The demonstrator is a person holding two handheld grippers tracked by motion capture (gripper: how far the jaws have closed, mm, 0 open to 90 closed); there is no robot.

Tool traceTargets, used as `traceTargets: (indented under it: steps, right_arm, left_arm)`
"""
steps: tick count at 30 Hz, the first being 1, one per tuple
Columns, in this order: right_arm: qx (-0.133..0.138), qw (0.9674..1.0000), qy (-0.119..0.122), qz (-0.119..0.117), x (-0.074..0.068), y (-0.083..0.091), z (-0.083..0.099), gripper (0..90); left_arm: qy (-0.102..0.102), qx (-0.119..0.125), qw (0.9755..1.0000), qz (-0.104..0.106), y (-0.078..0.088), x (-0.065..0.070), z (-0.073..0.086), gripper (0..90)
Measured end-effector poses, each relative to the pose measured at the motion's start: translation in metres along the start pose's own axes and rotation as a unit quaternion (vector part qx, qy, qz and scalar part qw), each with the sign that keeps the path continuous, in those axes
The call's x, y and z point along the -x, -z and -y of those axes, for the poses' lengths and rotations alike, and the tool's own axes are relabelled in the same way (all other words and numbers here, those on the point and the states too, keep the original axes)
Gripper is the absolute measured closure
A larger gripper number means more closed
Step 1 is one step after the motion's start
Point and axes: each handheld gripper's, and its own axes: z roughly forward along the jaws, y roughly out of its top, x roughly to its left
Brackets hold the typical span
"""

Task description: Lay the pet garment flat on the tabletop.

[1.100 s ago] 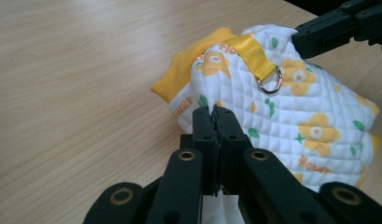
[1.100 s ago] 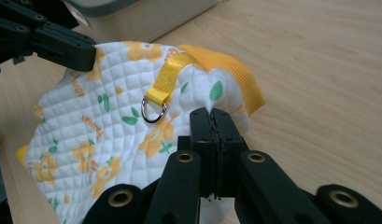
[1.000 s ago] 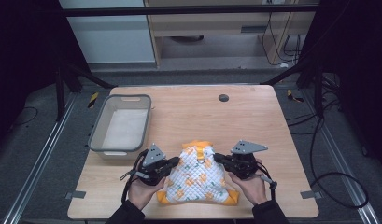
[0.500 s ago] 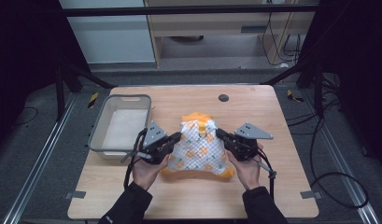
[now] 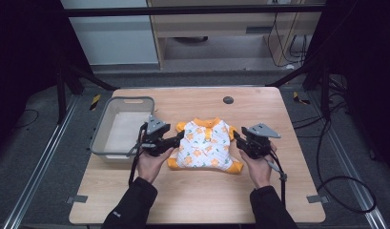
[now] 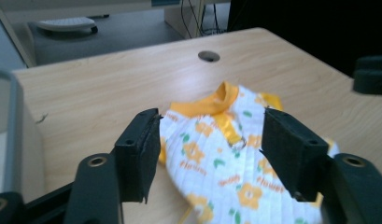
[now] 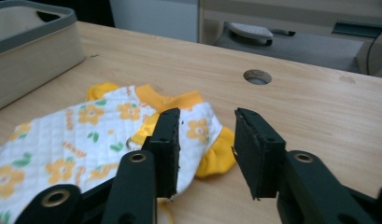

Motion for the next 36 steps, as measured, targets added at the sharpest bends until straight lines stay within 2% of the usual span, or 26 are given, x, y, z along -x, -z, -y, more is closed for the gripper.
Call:
traceTargets:
  steps: [1, 2, 5, 6, 7, 9, 10, 11, 13, 14, 15, 18, 20, 21, 22, 23, 24, 28, 29, 32, 33, 34, 35, 36]
  right_arm:
    - [-0.002, 1.0000, 0.002, -0.006, 0.002, 0.006, 0.002, 57.0]
    - [-0.008, 0.9997, 0.001, -0.023, 0.006, 0.017, 0.007, 53.4]
    - [-0.025, 0.9986, 0.001, -0.046, 0.009, 0.033, 0.018, 50.4]
    - [-0.025, 0.9986, 0.001, -0.046, 0.009, 0.033, 0.018, 50.4]
    - [-0.035, 0.9978, 0.010, -0.056, 0.009, 0.041, 0.027, 48.4]
    - [-0.046, 0.9966, 0.017, -0.067, 0.007, 0.047, 0.034, 47.5]
    - [-0.051, 0.9958, 0.024, -0.073, 0.006, 0.049, 0.038, 46.8]
    - [-0.051, 0.9958, 0.024, -0.073, 0.006, 0.049, 0.038, 46.8]
    - [-0.068, 0.9933, 0.038, -0.086, 0.000, 0.051, 0.051, 46.3]
    - [-0.068, 0.9933, 0.038, -0.086, 0.000, 0.051, 0.051, 46.3]
    - [-0.074, 0.9922, 0.038, -0.093, -0.003, 0.050, 0.056, 46.3]
    - [-0.081, 0.9911, 0.041, -0.097, -0.005, 0.048, 0.060, 46.4]
    - [-0.092, 0.9892, 0.047, -0.104, -0.008, 0.042, 0.065, 47.0]
    - [-0.092, 0.9892, 0.047, -0.104, -0.008, 0.042, 0.065, 47.0]
    - [-0.106, 0.9870, 0.051, -0.109, -0.010, 0.037, 0.071, 47.9]
    - [-0.106, 0.9870, 0.051, -0.109, -0.010, 0.037, 0.071, 47.9]
    - [-0.117, 0.9852, 0.056, -0.112, -0.012, 0.034, 0.074, 49.7]
    - [-0.136, 0.9824, 0.062, -0.112, -0.016, 0.024, 0.078, 50.9]
    - [-0.139, 0.9817, 0.064, -0.114, -0.017, 0.022, 0.079, 50.9]
    - [-0.148, 0.9800, 0.067, -0.115, -0.021, 0.018, 0.080, 51.9]
    - [-0.154, 0.9785, 0.076, -0.115, -0.025, 0.014, 0.081, 53.7]
    - [-0.154, 0.9785, 0.076, -0.115, -0.025, 0.014, 0.081, 53.7]
    - [-0.158, 0.9771, 0.089, -0.112, -0.028, 0.012, 0.081, 56.0]
    - [-0.158, 0.9771, 0.089, -0.112, -0.028, 0.012, 0.081, 56.0]
  left_arm:
    - [-0.008, -0.007, 0.9999, -0.001, 0.005, -0.002, 0.006, 33.9]
    - [-0.015, -0.020, 0.9997, 0.000, 0.011, -0.005, 0.016, 31.7]
    - [-0.032, -0.040, 0.9987, -0.003, 0.020, -0.008, 0.033, 31.0]
    - [-0.032, -0.040, 0.9987, -0.003, 0.020, -0.008, 0.033, 30.8]
    - [-0.040, -0.050, 0.9980, -0.002, 0.024, -0.009, 0.043, 30.7]
    - [-0.043, -0.053, 0.9976, -0.002, 0.025, -0.009, 0.048, 30.2]
    - [-0.044, -0.059, 0.9973, 0.001, 0.026, -0.009, 0.057, 30.2]
    - [-0.044, -0.059, 0.9973, 0.001, 0.026, -0.009, 0.057, 30.2]
    - [-0.044, -0.064, 0.9970, 0.002, 0.024, -0.008, 0.066, 30.2]
    - [-0.047, -0.072, 0.9963, 0.002, 0.022, -0.008, 0.068, 30.2]
    - [-0.060, -0.090, 0.9942, -0.002, 0.017, -0.007, 0.072, 29.9]
    - [-0.057, -0.100, 0.9934, -0.001, 0.012, -0.007, 0.079, 30.0]
    - [-0.071, -0.124, 0.9897, -0.006, 0.006, -0.006, 0.085, 30.7]
    - [-0.071, -0.124, 0.9897, -0.006, 0.006, -0.006, 0.085, 30.6]
    - [-0.078, -0.126, 0.9889, -0.009, 0.004, -0.004, 0.086, 30.9]
    - [-0.077, -0.128, 0.9887, -0.008, 0.003, -0.004, 0.086, 30.9]
    - [-0.079, -0.131, 0.9883, -0.004, -0.001, -0.002, 0.087, 31.5]
    - [-0.092, -0.147, 0.9848, -0.005, -0.007, 0.001, 0.090, 33.2]
    - [-0.094, -0.154, 0.9836, -0.005, -0.008, 0.002, 0.091, 34.5]
    - [-0.097, -0.157, 0.9828, -0.004, -0.011, 0.003, 0.093, 39.8]
    - [-0.100, -0.165, 0.9812, -0.001, -0.014, 0.005, 0.094, 42.4]
    - [-0.100, -0.165, 0.9812, -0.001, -0.014, 0.005, 0.094, 45.3]
    - [-0.100, -0.169, 0.9805, 0.004, -0.015, 0.006, 0.094, 49.3]
    - [-0.100, -0.172, 0.9800, 0.007, -0.016, 0.007, 0.095, 49.3]
